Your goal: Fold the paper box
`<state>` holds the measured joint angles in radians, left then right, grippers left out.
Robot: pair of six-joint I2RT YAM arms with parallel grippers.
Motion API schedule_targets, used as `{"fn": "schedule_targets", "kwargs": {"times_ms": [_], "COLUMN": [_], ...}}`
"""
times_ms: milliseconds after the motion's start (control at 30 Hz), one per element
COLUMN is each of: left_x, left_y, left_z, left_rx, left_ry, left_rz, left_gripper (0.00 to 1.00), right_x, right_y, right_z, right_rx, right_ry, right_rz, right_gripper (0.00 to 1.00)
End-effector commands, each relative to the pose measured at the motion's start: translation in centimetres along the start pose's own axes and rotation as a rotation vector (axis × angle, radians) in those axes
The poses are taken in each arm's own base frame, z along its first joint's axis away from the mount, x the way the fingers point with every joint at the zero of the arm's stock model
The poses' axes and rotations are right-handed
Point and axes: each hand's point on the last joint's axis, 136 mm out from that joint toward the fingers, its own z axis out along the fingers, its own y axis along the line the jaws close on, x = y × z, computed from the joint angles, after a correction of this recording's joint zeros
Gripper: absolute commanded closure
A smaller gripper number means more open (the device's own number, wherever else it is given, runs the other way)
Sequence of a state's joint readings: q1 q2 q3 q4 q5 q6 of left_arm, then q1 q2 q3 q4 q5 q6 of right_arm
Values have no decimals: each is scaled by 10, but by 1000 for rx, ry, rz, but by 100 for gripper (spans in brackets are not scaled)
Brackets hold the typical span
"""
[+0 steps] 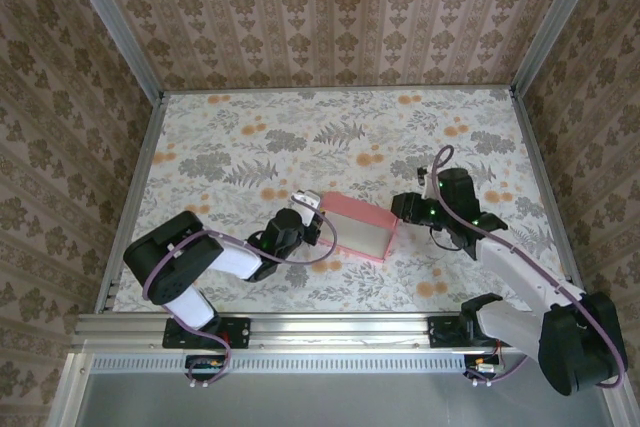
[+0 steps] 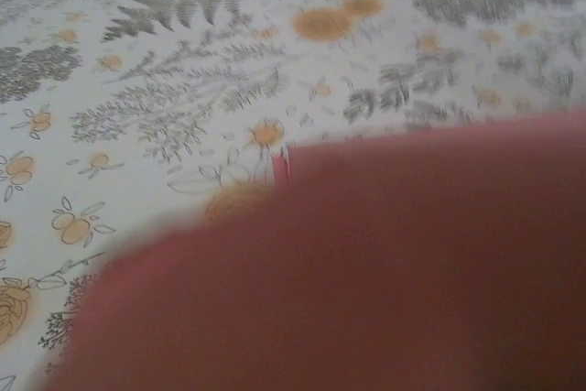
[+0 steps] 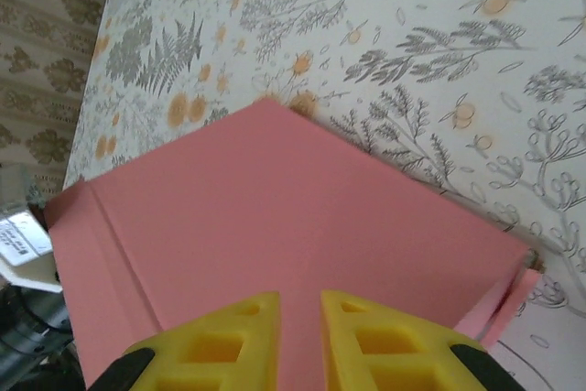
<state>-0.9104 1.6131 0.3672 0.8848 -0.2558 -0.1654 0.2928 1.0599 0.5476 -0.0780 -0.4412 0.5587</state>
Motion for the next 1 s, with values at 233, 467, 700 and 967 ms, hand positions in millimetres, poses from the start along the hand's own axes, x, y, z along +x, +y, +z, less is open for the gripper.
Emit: {"fn": "schedule_targets", "kwargs": {"times_ms": [233,467,700,967], "left_x": [18,5,-35,-64], "left_y": [-13,-19,-3,17], "left_z": [-45,-98,-141,-128], "left_rx": [59,92,90,135], "left_ry": [161,266,280,371], "left_rz": [74,32,-103,-276], "left_gripper": [0,0,0,5], "right_x": [21,25,38,44], "right_y": [11,13,6,3], "right_z": [13,22,32,34], "right_rx": [-36,-36,-3,14], "right_ry": [58,87,143,150], "right_rz": [-71,-86,-113,-123], "right_gripper": [78,77,77,77]}}
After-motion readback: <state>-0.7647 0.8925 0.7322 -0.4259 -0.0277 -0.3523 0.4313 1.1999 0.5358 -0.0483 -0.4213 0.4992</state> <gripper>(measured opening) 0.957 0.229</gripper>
